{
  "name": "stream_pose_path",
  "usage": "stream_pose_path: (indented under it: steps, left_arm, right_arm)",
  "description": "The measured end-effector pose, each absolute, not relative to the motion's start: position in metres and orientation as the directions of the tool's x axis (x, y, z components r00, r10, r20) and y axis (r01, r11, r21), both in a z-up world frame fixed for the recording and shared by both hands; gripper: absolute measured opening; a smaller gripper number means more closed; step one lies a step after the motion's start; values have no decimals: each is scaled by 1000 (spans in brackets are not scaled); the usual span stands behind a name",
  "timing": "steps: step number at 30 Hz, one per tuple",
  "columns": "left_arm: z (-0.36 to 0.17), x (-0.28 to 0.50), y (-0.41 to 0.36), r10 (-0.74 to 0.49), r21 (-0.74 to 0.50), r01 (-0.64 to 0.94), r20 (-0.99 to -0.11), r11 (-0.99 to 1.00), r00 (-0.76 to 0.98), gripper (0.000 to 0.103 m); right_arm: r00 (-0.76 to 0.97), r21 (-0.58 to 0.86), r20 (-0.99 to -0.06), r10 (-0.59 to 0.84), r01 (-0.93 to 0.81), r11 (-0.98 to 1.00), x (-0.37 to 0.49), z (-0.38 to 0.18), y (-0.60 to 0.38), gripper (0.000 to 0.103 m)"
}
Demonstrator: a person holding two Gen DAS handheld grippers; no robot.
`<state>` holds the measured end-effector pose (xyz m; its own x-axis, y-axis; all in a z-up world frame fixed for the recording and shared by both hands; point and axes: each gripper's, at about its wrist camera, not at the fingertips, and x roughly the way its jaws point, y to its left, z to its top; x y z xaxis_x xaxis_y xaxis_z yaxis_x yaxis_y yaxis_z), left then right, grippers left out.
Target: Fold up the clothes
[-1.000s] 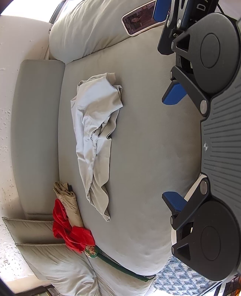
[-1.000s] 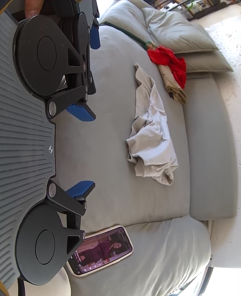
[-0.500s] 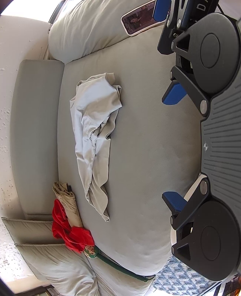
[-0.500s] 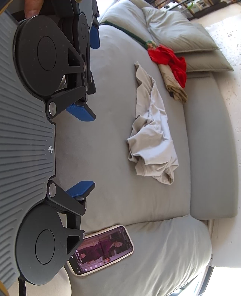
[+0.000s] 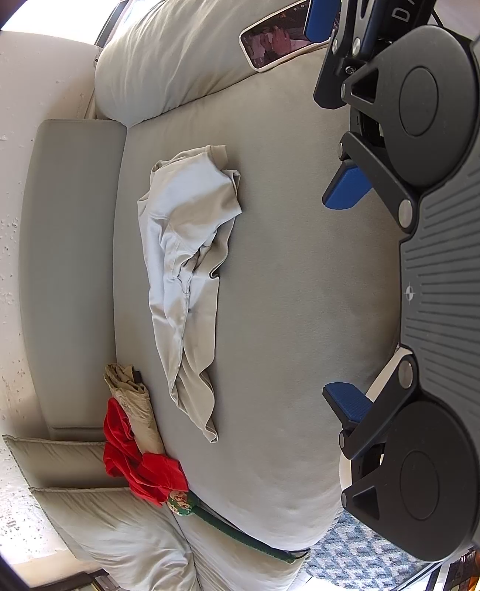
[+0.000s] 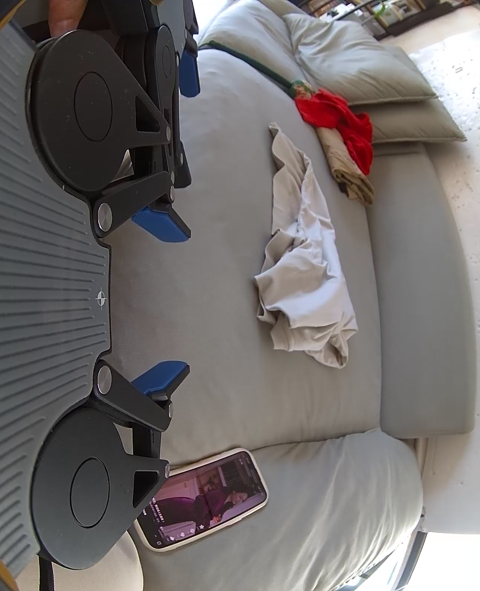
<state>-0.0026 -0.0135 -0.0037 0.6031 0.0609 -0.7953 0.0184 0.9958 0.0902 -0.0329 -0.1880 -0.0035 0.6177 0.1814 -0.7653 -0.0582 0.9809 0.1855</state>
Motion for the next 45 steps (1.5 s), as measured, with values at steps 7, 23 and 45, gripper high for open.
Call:
stream_pose_path:
  steps: [7,23,45]
  left_arm:
    - [-11,2,-12,44,71,23,-806,997,590,101]
    - [-29,59,32,86,27,-103,-780,994,620,91]
    - [-47,76,61,-20,-107,-95,-758,990,651,88]
  right_arm:
    - [612,177,-772,171,-52,983,-30,-7,-188,79]
    - [730,-37,-656,190,-282,959,55,-34,-156,73]
    - [655,148,-663,363,-361,921,181,-50,-139,5]
